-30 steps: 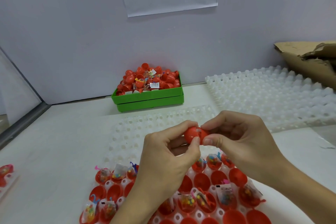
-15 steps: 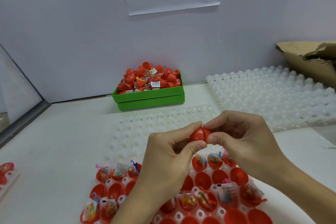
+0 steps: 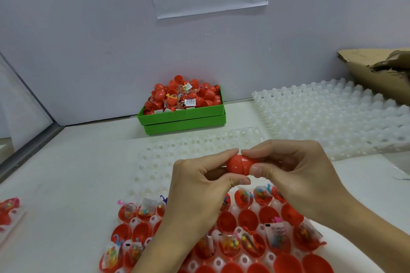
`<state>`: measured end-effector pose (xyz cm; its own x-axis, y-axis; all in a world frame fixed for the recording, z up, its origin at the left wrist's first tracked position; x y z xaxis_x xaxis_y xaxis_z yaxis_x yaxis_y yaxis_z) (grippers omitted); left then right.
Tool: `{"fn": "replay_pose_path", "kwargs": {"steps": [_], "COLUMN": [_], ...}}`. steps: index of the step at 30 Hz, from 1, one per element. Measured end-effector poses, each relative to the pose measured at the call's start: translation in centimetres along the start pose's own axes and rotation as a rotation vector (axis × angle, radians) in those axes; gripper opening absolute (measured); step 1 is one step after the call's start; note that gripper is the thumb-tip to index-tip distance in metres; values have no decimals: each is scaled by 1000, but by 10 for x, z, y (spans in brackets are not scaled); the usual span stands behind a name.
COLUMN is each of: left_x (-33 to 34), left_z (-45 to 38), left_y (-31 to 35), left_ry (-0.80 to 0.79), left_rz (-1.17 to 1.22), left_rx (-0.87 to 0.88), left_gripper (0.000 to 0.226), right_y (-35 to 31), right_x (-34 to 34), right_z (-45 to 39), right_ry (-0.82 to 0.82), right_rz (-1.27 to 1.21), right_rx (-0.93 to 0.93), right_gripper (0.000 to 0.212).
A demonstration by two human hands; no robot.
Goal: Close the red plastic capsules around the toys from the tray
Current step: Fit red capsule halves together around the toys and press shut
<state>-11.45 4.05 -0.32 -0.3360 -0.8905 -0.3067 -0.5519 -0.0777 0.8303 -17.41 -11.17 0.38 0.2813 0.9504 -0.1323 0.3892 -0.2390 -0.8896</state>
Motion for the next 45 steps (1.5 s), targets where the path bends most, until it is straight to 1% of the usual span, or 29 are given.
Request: {"fn": "replay_pose_path", "kwargs": {"steps": [2, 5, 7, 10, 13, 17, 22, 25, 27, 31, 33, 36, 38, 39, 40, 41, 43, 45], "left_x": [0, 2, 3, 3, 2, 1, 2, 4, 4, 1, 3, 10, 14, 16, 16, 15, 8, 0], "left_z": [0, 0, 0, 0, 1, 1, 0, 0, -1, -2, -1, -1, 0, 0, 1, 1, -1, -3], "left_y": [1, 4, 6, 8, 3, 1, 10, 15, 16, 16, 19, 21, 22, 22, 23, 23, 19, 7], "left_ry": [1, -8, -16, -16, 0, 19, -18, -68, -81, -93, -112, -132, -131, -133, -138, -133, -113, -106], "left_rz": [8, -2, -16, -45, -53, -44, -90, -153, -218, -412, -598, -858, -958, -952, -890, -754, -360, -12], "left_rx": [1, 15, 34, 61, 35, 22, 94, 162, 193, 251, 282, 360, 392, 397, 391, 349, 161, -58], "left_gripper": [44, 59, 63, 57, 46, 46, 55, 46, 33, 20, 20, 17, 27, 28, 27, 27, 39, 62], "right_y": [3, 2, 1, 1, 2, 5, 8, 8, 6, -2, -3, -1, 0, 0, 0, 0, 2, 7], "right_x": [0, -2, -2, -1, 1, 2, 2, 3, 5, 13, 19, 24, 24, 23, 22, 21, 17, 15], "right_z": [0, -1, -1, 0, 0, 0, 0, 0, 1, 5, 7, 7, 7, 7, 7, 7, 6, 5], "right_ry": [32, 54, 63, 63, 58, 44, 37, 53, 60, -1, -33, -19, 11, 25, 41, 58, 95, 103], "right_rz": [21, 38, 40, 45, 42, 42, 35, 51, 67, 112, 136, 191, 207, 202, 190, 172, 123, 38], "right_rx": [8, -9, -19, -26, -22, -5, 31, 46, 46, 26, 32, 52, 81, 95, 103, 109, 132, 165], "right_gripper": [43, 42, 42, 43, 42, 39, 40, 44, 47, 44, 36, 21, 20, 20, 21, 21, 31, 44]}}
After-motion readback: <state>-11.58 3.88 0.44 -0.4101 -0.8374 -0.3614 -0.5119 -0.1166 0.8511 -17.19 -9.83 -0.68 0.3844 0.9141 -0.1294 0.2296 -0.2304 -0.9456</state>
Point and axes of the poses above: each hand's wrist, its own z-axis away from the middle knuckle, its own x-axis out of the palm, y = z × x, the point moved 4 cm from there along -z, towards the middle knuckle, and after that the axes turned 2 degrees about x, right-handed, at the moved point
